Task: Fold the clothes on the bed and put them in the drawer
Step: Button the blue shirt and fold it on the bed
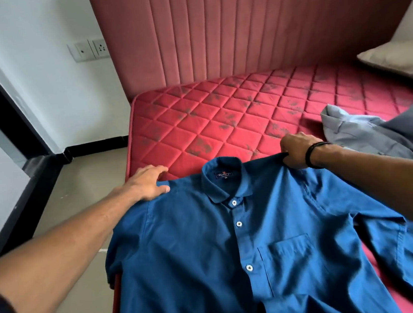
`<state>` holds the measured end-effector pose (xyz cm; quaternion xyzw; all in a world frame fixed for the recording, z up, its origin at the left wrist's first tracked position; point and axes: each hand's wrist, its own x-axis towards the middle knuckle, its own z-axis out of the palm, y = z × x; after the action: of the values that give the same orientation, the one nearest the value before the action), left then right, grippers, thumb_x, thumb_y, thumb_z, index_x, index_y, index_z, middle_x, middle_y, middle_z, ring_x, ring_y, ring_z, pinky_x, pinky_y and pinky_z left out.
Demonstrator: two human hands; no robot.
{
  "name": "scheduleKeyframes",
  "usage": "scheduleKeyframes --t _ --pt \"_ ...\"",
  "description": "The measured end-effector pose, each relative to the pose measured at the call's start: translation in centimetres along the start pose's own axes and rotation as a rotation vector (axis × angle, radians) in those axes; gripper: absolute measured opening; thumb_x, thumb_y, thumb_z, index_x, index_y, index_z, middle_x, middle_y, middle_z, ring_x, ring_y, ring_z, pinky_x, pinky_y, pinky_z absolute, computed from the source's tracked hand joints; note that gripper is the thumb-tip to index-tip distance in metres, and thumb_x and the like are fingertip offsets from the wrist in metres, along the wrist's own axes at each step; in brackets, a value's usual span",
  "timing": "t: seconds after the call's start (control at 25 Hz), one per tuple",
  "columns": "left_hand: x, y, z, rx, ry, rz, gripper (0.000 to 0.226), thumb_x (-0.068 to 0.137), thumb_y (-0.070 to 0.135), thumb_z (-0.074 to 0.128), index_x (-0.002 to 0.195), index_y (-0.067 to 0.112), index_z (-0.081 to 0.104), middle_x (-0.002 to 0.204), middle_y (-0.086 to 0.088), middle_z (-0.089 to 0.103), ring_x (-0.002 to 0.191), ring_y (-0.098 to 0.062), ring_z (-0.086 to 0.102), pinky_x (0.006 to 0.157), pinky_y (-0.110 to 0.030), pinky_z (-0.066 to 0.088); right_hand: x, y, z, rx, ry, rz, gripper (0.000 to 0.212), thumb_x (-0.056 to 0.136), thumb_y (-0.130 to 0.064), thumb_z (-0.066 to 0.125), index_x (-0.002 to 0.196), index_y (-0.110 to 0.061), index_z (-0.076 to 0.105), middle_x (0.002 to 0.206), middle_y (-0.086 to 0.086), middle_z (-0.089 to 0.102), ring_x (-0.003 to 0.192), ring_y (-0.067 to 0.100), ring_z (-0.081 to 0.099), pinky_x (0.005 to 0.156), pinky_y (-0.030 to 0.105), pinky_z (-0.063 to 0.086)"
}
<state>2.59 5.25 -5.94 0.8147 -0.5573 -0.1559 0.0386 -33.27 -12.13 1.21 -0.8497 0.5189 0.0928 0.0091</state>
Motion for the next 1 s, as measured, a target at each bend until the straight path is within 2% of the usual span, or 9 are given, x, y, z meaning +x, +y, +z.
scheduleKeyframes --t 0.08,0.16,0.2,0.28,0.4,0.56,0.8,0.92,1.0 --pt "0.2 0.0 -0.2 -0.018 -0.014 -0.036 0.064 0.088 0.037 0.078 0.146 0.026 0.053 0.139 -0.008 0.058 0.130 -0.028 0.054 0.110 -0.037 0.042 -1.1 0.5 -2.0 0.069 0.007 0.005 0.020 0.088 -0.020 0.059 0.103 -0.010 0.069 0.095 0.013 0.077 0.088 0.025 0.072 0.065 0.027 0.052" --pt "-0.2 0.8 -0.7 -0.064 -0.004 -0.072 0.035 0.085 0.035 0.081 0.118 0.027 0.071 0.122 -0.007 0.069 0.111 -0.024 0.065 0.097 -0.032 0.051 -2.6 1.3 -3.7 0.155 -0.022 0.032 0.015 0.092 -0.017 0.052 0.095 -0.009 0.066 0.064 0.006 0.075 0.057 0.012 0.070 0.055 0.024 0.052" --pt "-0.9 1.5 -1.4 -0.068 0.013 -0.079 0.018 0.085 0.036 0.081 0.099 0.029 0.074 0.113 -0.006 0.072 0.101 -0.022 0.067 0.089 -0.030 0.054 -3.7 1.9 -4.6 0.203 -0.039 0.046 0.014 0.094 -0.015 0.050 0.095 -0.009 0.063 0.057 0.005 0.072 0.049 0.011 0.068 0.058 0.025 0.056" --pt "-2.4 2.0 -2.6 -0.092 0.072 -0.078 0.014 0.085 0.038 0.078 0.082 0.031 0.066 0.104 -0.004 0.072 0.096 -0.023 0.067 0.083 -0.028 0.052 -6.1 2.7 -6.6 0.310 -0.052 0.039 0.010 0.096 -0.014 0.047 0.098 -0.011 0.056 0.057 0.004 0.072 0.049 0.014 0.071 0.067 0.027 0.061" --pt "-6.3 2.8 -6.7 -0.221 0.267 -0.061 0.009 0.091 0.030 0.073 0.086 0.027 0.067 0.098 -0.005 0.073 0.100 -0.026 0.066 0.080 -0.028 0.048 -10.3 3.3 -11.9 0.391 0.020 0.022 0.008 0.097 -0.013 0.046 0.099 -0.009 0.052 0.060 0.008 0.073 0.053 0.021 0.073 0.049 0.022 0.053" --pt "-13.2 4.8 -17.8 -0.388 0.472 0.015 0.011 0.097 0.027 0.067 0.088 0.024 0.062 0.075 0.002 0.065 0.081 -0.024 0.060 0.071 -0.029 0.038 -16.3 3.0 -21.0 0.445 0.202 0.047 0.010 0.095 -0.005 0.043 0.093 -0.004 0.053 0.057 0.012 0.071 0.050 0.024 0.072 0.049 0.023 0.051" --pt "-25.3 9.5 -39.0 -0.444 0.838 0.353 0.008 0.094 0.028 0.073 0.091 0.022 0.070 0.070 0.008 0.063 0.065 -0.011 0.054 0.065 -0.027 0.040 -25.3 4.6 -37.1 0.694 0.734 0.101 0.008 0.089 -0.003 0.048 0.091 -0.003 0.056 0.057 0.014 0.071 0.054 0.023 0.072 0.034 0.015 0.037" --pt "-31.0 13.1 -47.1 -0.365 1.048 0.435 0.011 0.092 0.033 0.076 0.092 0.023 0.071 0.069 0.003 0.063 0.061 -0.013 0.054 0.065 -0.029 0.040 -29.7 5.3 -43.8 0.679 0.837 0.064 0.022 0.095 -0.014 0.060 0.113 -0.002 0.063 0.090 0.015 0.074 0.075 0.024 0.069 0.054 0.017 0.049" --pt "-34.6 15.7 -51.2 -0.247 1.123 0.429 0.012 0.091 0.035 0.076 0.093 0.024 0.070 0.074 0.003 0.066 0.068 -0.014 0.058 0.068 -0.032 0.041 -33.0 6.1 -46.9 0.741 0.862 0.038 0.026 0.094 -0.006 0.061 0.119 0.000 0.064 0.092 0.016 0.072 0.072 0.025 0.072 0.058 0.023 0.055"
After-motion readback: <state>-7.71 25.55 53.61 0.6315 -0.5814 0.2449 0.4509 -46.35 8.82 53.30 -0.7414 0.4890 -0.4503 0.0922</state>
